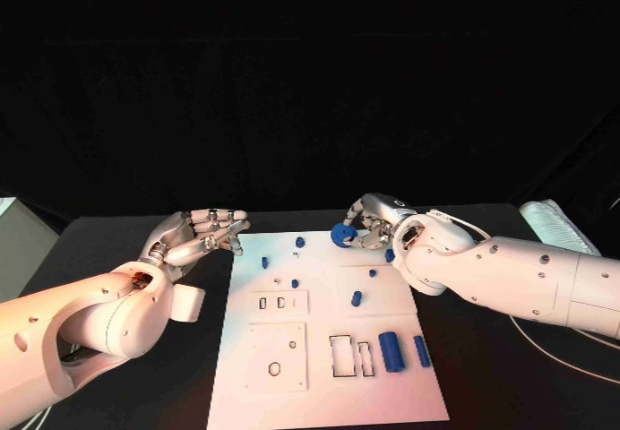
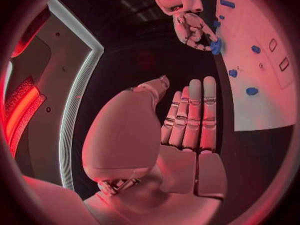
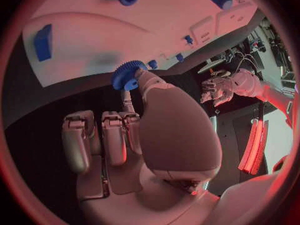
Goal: Assemble the parts on the task board
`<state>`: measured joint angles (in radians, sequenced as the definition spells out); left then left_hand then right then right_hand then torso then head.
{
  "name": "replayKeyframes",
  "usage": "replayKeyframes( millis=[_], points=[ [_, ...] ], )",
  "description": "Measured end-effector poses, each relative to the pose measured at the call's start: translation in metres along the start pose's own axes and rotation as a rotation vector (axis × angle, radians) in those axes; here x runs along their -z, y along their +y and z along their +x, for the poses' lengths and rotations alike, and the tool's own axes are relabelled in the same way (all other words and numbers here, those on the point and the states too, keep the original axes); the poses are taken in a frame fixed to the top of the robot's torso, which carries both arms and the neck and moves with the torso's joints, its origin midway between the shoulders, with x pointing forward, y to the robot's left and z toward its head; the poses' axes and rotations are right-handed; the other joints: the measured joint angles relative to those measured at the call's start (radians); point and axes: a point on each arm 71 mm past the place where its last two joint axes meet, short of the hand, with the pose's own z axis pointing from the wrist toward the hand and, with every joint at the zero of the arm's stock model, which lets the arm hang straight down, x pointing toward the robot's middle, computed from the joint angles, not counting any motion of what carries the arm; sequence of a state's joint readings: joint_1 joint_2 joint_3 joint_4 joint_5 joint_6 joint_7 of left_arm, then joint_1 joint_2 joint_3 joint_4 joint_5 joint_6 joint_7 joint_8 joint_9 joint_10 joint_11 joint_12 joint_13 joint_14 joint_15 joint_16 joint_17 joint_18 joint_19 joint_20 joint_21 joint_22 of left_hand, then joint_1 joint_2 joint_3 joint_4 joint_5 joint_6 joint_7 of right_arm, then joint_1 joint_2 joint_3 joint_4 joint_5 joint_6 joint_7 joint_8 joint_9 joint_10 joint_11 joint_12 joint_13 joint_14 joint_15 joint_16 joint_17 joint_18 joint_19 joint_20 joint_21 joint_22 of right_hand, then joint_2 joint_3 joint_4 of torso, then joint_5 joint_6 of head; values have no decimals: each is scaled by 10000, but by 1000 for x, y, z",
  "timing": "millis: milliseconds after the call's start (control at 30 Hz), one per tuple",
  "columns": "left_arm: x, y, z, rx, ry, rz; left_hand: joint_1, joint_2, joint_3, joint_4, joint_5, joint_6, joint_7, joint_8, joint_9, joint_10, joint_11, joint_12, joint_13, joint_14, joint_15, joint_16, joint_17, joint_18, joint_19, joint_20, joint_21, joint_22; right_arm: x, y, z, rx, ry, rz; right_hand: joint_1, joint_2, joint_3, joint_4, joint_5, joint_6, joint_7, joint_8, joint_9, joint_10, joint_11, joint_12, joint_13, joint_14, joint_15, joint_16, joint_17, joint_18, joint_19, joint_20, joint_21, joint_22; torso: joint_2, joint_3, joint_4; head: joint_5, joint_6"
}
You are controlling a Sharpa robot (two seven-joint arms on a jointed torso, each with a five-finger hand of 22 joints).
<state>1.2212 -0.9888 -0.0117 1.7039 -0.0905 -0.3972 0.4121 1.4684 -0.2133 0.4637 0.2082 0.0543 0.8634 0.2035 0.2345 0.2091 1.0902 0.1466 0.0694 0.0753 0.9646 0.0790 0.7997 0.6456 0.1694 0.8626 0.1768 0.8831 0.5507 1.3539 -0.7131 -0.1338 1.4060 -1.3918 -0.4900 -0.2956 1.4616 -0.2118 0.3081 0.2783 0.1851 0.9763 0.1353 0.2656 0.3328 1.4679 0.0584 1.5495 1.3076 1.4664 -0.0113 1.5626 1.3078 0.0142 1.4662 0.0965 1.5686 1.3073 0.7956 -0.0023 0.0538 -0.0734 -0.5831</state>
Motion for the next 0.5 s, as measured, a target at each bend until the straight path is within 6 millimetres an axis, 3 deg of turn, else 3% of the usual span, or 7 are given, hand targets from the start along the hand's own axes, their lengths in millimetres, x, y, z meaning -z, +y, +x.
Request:
replayKeyframes(
  millis=[233, 500],
  points=[
    [0, 0, 0, 3, 7, -6, 0, 0, 0, 0, 0, 0, 0, 0, -1, 0, 0, 0, 0, -35, 34, 0, -10, 0, 0, 0, 0, -1, -3, 41, 8, 218, -282, -1063, -117, 9, 0, 0, -19, 0, 0, 0, -10, 0, 0, -1, -1, 0, 0, 0, 0, 1, 0, 1, 0, 8, 0, -5, 5, 47, 1],
    [-1, 0, 1, 15, 33, -10, 0, 0, 0, 0, 0, 0, 0, 0, -1, 0, 0, 0, -1, -35, 34, 0, -9, 0, 0, 0, 0, -2, -7, 64, 23, 491, -279, -1534, -157, -31, -1, 1, -22, 19, -20, -3, -11, 0, 0, -1, -1, 0, 0, 0, -1, 1, 0, 1, 0, 7, 15, -12, 17, 131, -33]
  ],
)
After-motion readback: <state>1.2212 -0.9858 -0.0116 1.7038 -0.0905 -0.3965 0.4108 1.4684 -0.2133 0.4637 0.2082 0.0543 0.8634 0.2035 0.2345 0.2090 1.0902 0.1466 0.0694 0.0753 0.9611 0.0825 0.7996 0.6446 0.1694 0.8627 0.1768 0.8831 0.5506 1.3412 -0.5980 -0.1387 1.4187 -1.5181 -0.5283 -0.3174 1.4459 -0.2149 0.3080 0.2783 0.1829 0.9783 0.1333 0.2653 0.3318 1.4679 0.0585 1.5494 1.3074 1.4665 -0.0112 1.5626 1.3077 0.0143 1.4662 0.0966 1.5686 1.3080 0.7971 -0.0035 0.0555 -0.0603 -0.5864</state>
